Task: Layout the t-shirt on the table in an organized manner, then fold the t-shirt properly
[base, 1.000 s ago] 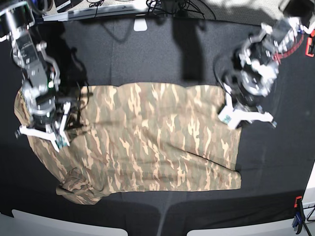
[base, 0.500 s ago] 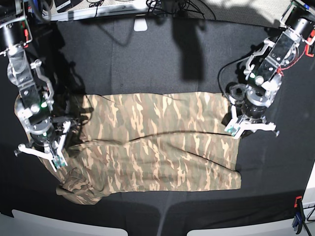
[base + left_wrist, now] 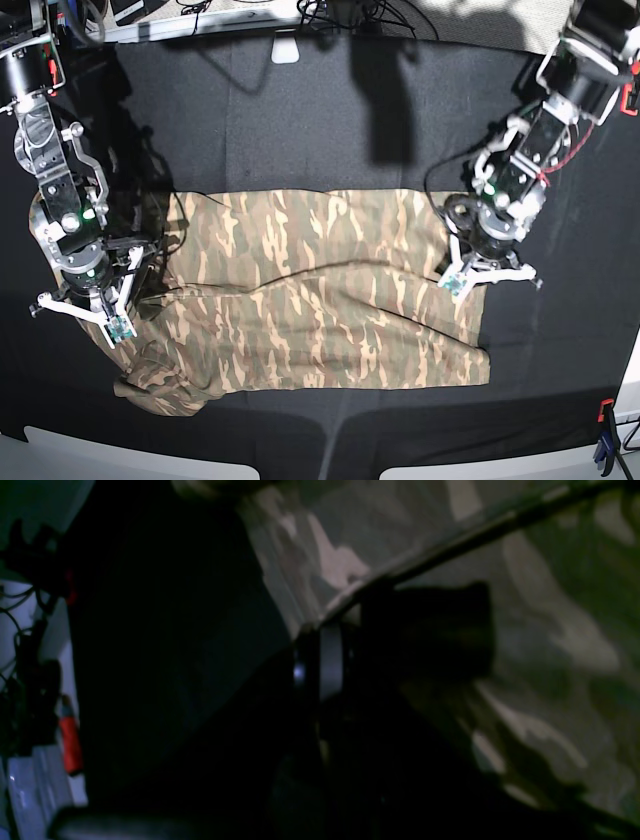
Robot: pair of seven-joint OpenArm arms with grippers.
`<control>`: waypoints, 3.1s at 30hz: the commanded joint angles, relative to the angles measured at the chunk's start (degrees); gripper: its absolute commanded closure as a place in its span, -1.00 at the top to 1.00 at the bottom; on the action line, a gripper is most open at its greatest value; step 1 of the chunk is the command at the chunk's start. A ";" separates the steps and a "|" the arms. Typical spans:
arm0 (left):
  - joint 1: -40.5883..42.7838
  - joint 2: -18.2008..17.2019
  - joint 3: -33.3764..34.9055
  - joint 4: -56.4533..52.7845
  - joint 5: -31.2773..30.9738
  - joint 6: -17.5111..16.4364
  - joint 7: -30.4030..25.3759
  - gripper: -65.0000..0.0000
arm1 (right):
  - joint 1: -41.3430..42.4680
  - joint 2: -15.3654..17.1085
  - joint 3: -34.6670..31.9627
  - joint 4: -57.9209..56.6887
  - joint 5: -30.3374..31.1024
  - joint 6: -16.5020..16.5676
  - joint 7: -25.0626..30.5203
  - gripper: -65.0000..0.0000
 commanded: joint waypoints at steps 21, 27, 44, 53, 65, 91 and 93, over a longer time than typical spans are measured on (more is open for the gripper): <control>-1.29 -0.31 -0.39 0.81 0.96 0.96 -2.62 -0.19 | 1.40 0.98 0.63 -2.14 -3.76 -1.53 1.11 -1.00; -1.27 -0.31 -0.39 0.81 -0.79 0.96 -2.60 -0.19 | 1.40 0.98 0.63 -2.14 -3.76 -1.49 0.11 -0.46; -1.25 -0.31 -0.39 0.81 -1.18 0.96 -2.54 -0.19 | -4.85 -2.01 0.63 1.64 -1.01 -0.46 -4.87 -0.16; -1.22 -0.33 -0.39 0.81 -1.16 0.96 -1.31 -0.19 | -2.49 -7.93 0.63 -8.52 -5.18 -0.50 3.82 -0.38; -1.25 -0.31 -0.39 0.81 -1.16 0.96 -1.33 -0.19 | 3.30 -9.20 0.63 -17.29 -9.14 -2.01 4.17 -0.39; -1.25 -0.31 -0.39 0.81 -1.16 0.96 -1.33 -0.19 | 3.72 -10.64 0.63 -17.29 -16.96 1.99 1.05 -1.00; -1.25 -0.31 -0.37 0.81 -1.16 0.96 -1.33 -0.19 | 4.31 -10.29 0.63 -17.29 -17.33 3.63 1.05 -1.00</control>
